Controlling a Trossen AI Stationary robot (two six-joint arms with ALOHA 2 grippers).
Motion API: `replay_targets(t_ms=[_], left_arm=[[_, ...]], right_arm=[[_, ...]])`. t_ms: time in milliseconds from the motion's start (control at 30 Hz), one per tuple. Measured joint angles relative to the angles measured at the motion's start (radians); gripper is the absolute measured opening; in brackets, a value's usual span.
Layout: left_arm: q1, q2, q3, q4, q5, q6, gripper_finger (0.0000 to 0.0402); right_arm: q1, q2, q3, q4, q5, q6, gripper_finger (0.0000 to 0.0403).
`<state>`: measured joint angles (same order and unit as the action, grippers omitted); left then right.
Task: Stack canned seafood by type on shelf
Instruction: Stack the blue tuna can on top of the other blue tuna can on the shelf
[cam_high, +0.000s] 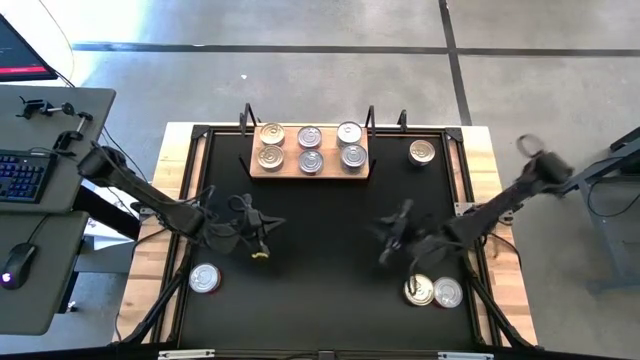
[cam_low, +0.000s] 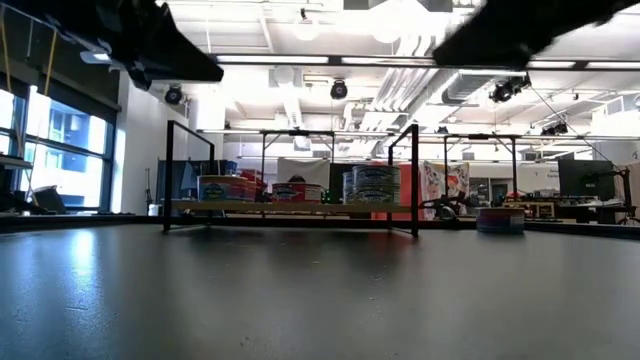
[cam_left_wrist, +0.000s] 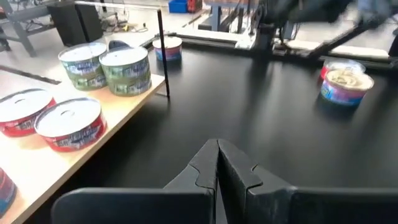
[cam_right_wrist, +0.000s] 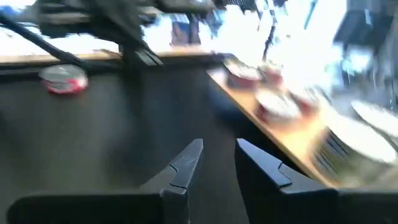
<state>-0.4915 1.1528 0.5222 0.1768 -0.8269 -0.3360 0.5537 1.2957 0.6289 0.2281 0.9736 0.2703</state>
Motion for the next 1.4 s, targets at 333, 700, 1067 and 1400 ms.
replay_targets(t_ms=[333, 700, 1067, 1400], left_arm=[[0.033, 0.113, 0.0, 0.105, 0.003, 0.025, 0.0], [0.142, 0.17, 0.0, 0.242, 0.192, 0.13, 0.0], [0.141, 0.171, 0.0, 0.235, 0.207, 0.134, 0.0], [0.102, 0.171, 0.0, 0.238, 0.208, 0.13, 0.0]], right_arm=[[-0.267, -0.424, -0.044, -1.151, -0.154, 0.922, 0.0057], [-0.879, -0.363, -0.068, -0.965, -0.4, 0.415, 0.0003], [-1.28, -0.118, -0.069, -0.635, -0.486, 0.108, 0.0], [-1.391, 0.057, -0.06, -0.556, -0.558, 0.0, 0.0]])
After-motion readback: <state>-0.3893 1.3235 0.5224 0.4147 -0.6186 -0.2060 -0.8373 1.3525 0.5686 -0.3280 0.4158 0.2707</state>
